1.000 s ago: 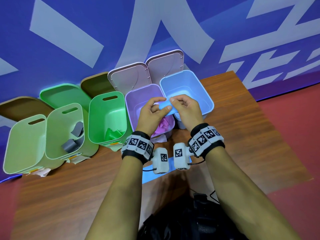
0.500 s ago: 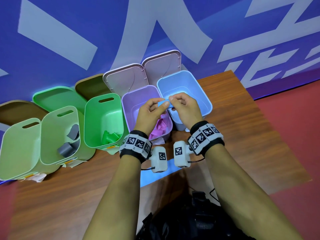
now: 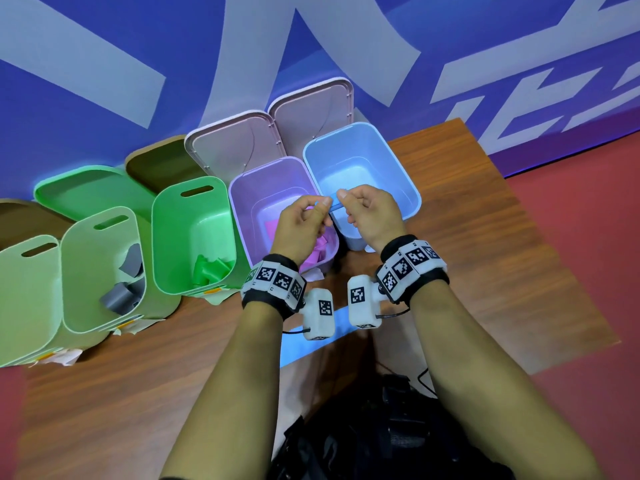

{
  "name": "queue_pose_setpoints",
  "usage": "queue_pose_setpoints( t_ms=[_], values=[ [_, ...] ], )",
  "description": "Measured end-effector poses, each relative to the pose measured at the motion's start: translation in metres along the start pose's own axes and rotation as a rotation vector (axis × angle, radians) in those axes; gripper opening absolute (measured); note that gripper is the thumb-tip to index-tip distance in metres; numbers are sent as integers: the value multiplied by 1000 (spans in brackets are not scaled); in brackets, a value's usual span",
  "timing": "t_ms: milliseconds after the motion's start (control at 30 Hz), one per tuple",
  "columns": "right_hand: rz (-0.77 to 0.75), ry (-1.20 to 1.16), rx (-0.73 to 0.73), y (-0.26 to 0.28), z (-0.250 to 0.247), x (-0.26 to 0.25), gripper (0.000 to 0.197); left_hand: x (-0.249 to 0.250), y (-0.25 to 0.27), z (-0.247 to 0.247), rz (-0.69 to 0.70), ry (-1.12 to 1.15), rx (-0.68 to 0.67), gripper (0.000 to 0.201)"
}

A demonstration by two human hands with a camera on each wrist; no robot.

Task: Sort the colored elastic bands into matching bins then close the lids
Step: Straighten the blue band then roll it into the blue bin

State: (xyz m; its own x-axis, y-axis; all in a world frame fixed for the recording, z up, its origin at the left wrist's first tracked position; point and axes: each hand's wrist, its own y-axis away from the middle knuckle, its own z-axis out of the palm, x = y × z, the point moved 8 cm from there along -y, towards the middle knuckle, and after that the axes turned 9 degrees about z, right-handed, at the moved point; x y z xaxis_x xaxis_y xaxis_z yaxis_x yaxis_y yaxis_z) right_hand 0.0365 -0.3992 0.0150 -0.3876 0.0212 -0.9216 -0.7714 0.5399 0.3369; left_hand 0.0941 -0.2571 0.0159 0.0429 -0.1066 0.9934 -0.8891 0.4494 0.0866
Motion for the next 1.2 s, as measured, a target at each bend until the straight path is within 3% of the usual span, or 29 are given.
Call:
queue_pose_setpoints(
  t_ms=[167, 367, 767, 1000, 1200],
  values=[
    [99, -7, 17, -6, -10, 17, 32, -13, -9, 5, 26, -97, -9, 15],
    [224, -5, 28, -14, -24, 32, 18, -31, -24, 20, 22, -184, -51, 22],
    [225, 230, 19, -25, -18, 50, 28, -47, -37, 32, -59, -293, -133, 21],
    [241, 244, 34, -17, -17, 47, 27, -39, -26, 26, -50, -282, -101, 25],
    [161, 306, 9, 1, -7, 32, 21, -26, -8, 7, -16, -330, -73, 24]
  ],
)
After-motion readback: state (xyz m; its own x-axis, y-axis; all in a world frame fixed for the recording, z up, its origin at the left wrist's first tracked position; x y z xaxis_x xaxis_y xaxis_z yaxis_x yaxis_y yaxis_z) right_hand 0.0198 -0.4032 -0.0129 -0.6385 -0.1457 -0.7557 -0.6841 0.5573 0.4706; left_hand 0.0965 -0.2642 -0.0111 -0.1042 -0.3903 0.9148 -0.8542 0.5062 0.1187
